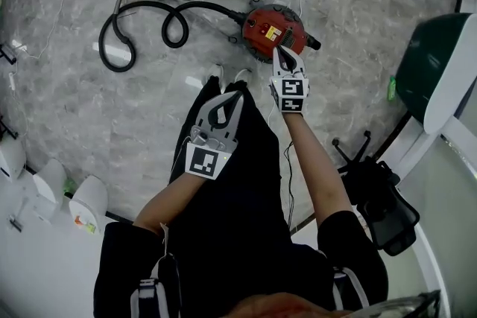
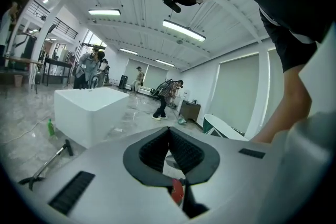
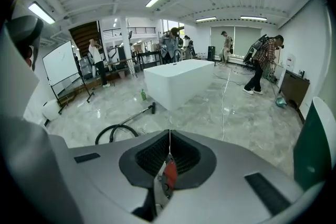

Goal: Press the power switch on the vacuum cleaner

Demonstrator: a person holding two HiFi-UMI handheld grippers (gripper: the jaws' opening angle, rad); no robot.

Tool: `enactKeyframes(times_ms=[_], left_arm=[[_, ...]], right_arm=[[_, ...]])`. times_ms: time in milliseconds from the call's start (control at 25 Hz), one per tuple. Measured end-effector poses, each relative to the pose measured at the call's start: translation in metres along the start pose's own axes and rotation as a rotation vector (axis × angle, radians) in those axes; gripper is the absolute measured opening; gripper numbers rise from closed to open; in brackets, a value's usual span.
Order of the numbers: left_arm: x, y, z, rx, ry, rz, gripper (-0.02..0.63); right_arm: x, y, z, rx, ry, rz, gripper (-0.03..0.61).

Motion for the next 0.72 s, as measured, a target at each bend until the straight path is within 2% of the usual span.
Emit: enactKeyframes(times_ms=[80,400,480,600,720], left_arm=[[0.003,0.004,-0.007,-0.029,-0.003,0.01,0.02],[0.018,0.003,-0.034,-0.02,0.007,0.005,0.02],[0.028,0.005,-0.038,-0.025,-0.002,-0.031,0.02],[0.039,0.004,-0.046,-0.021,0.023,-0.135,0.02],[0.039,0.012,-0.052,0.006,0.038,-0.146,0.02]], right_arm=[[0.017,-0.003,-0.016,-0.01,0.035,-0.009,0.02],[0.079,-0.003,-0.064,-0.072,0.08,-0.001,0.02],[0.095,-0.005,-0.074,-0.081,0.101,0.005,0.02],[0.121,-0.007,-0.084,-0.128,0.113,0.008,0.02],[0.148,-0.009,-0.099,-0.192,0.133,0.018,0.02]])
Point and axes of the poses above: the fingertips, and each gripper's own axes: x forward along the fingers, y to its left, z out of its top, the point moved 2 cm from there along -x, backward along the fingers, and after that the axes turned 10 degrees about -z, right-handed, at the moved point
